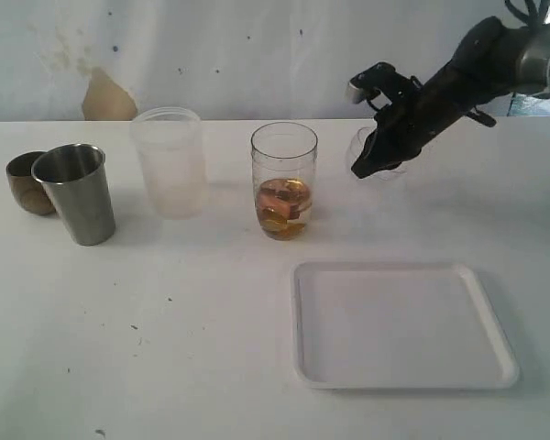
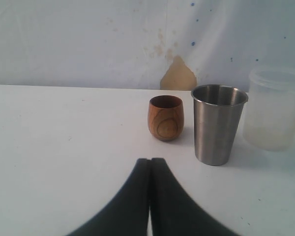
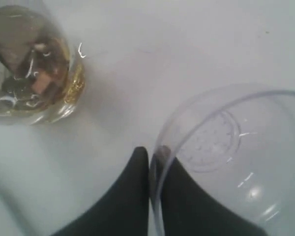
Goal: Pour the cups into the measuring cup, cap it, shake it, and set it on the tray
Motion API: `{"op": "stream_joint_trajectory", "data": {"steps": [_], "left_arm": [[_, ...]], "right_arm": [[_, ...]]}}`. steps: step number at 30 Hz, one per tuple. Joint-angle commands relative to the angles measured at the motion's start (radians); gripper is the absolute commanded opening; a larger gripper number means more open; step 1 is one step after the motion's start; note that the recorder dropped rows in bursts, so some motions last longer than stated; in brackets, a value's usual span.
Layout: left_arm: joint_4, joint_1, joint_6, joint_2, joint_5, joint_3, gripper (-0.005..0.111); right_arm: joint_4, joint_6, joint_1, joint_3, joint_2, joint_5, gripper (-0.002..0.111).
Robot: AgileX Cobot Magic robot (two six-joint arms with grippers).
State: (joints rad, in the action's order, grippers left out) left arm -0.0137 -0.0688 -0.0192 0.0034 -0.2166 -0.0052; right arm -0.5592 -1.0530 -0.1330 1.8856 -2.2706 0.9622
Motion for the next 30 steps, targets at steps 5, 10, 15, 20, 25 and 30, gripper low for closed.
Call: {"op": "stream_joint_trajectory", "data": {"steps": [5, 10, 15, 20, 25, 30], "left_arm": [[-0.008, -0.004, -0.001, -0.003, 0.007, 0.005, 0.000], [-0.008, -0.004, -0.001, -0.003, 0.007, 0.005, 0.000], [-0.008, -0.004, -0.001, -0.003, 0.007, 0.005, 0.000], [-0.008, -0.004, -0.001, -0.003, 0.007, 0.005, 0.000], [-0.008, -0.004, -0.001, -0.003, 0.007, 0.005, 0.000], [-0.008, -0.004, -0.001, -0.003, 0.007, 0.005, 0.000]], "right_arm": [[0.085, 0.344, 0.025, -0.002, 0.115, 0.259, 0.000], [0.059, 0.498, 0.039, -0.011, 0.114, 0.259, 0.000], [0.027, 0.650, 0.047, -0.025, 0.075, 0.259, 0.000], [-0.240, 0.607, 0.086, -0.038, 0.066, 0.259, 0.000], [-0.403, 0.518, 0.164, -0.123, 0.055, 0.259, 0.000], [-0.932, 0.213, 0.231, -0.314, 0.012, 0.259, 0.000]]}}
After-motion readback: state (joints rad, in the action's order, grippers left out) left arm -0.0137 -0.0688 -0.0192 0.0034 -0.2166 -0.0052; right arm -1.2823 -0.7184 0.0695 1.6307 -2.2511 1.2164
